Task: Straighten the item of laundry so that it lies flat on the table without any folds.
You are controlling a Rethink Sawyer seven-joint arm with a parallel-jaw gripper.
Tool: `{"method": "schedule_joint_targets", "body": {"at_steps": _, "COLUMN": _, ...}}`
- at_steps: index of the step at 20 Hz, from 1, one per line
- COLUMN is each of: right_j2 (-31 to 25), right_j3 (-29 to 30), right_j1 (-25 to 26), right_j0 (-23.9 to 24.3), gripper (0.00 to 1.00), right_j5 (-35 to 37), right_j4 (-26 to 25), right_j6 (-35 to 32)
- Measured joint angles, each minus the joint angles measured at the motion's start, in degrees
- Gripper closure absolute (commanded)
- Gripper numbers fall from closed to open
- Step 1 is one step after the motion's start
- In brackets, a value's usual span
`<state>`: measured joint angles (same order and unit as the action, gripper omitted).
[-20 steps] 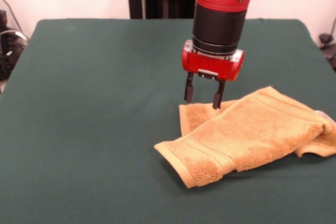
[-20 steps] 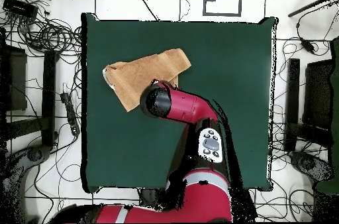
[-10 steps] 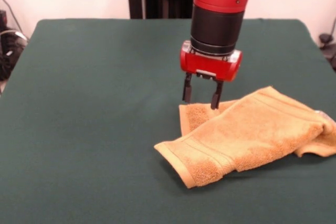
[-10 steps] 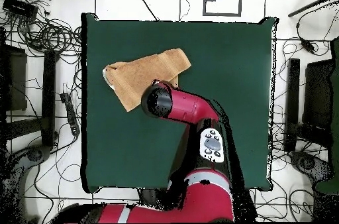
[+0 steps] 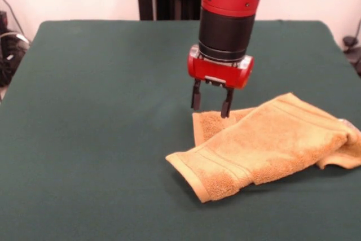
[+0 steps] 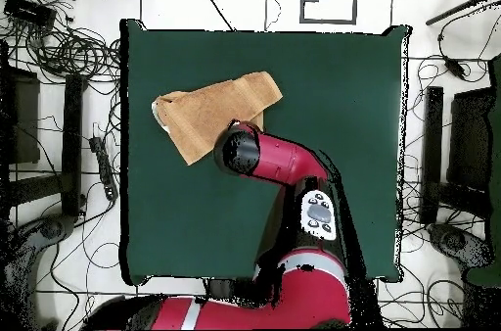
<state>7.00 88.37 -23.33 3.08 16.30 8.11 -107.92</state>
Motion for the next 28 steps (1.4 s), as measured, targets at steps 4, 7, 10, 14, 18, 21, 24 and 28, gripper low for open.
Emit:
{"method": "schedule_joint_targets", "body": {"at_steps": 4, "right_j2": 0.0, "right_j3": 0.3, "right_j1": 1.7, "right_j0": -0.1, "gripper": 0.00, "right_j5": -0.8, "right_j4": 0.0, "right_j6": 0.0}}
{"method": "schedule_joint_targets", "body": {"at_steps": 7, "right_j2": 0.0, "right_j3": 0.5, "right_j1": 2.6, "right_j0": -0.2, "gripper": 0.00, "right_j5": -1.5, "right_j4": 0.0, "right_j6": 0.0}}
{"method": "schedule_joint_targets", "body": {"at_steps": 10, "right_j2": 0.0, "right_j3": 0.5, "right_j1": 3.7, "right_j0": -0.3, "gripper": 0.00, "right_j5": -2.5, "right_j4": 0.0, "right_j6": 0.0}}
{"method": "schedule_joint_targets", "body": {"at_steps": 14, "right_j2": 0.0, "right_j3": 0.6, "right_j1": 3.7, "right_j0": -0.4, "gripper": 0.00, "right_j5": -3.7, "right_j4": 0.0, "right_j6": 0.0}}
{"method": "schedule_joint_targets", "body": {"at_steps": 18, "right_j2": 0.0, "right_j3": 0.6, "right_j1": 3.7, "right_j0": -0.5, "gripper": 0.00, "right_j5": -3.7, "right_j4": 0.0, "right_j6": 0.0}}
{"method": "schedule_joint_targets", "body": {"at_steps": 21, "right_j2": 0.0, "right_j3": 0.6, "right_j1": 3.7, "right_j0": -0.5, "gripper": 0.00, "right_j5": -3.7, "right_j4": 0.0, "right_j6": 0.0}}
{"method": "schedule_joint_targets", "body": {"at_steps": 24, "right_j2": 0.0, "right_j3": 0.6, "right_j1": 3.7, "right_j0": -0.5, "gripper": 0.00, "right_j5": -3.7, "right_j4": 0.0, "right_j6": 0.0}}
{"method": "schedule_joint_targets", "body": {"at_steps": 28, "right_j2": 0.0, "right_j3": 0.6, "right_j1": 3.7, "right_j0": -0.5, "gripper": 0.00, "right_j5": -3.7, "right_j4": 0.0, "right_j6": 0.0}}
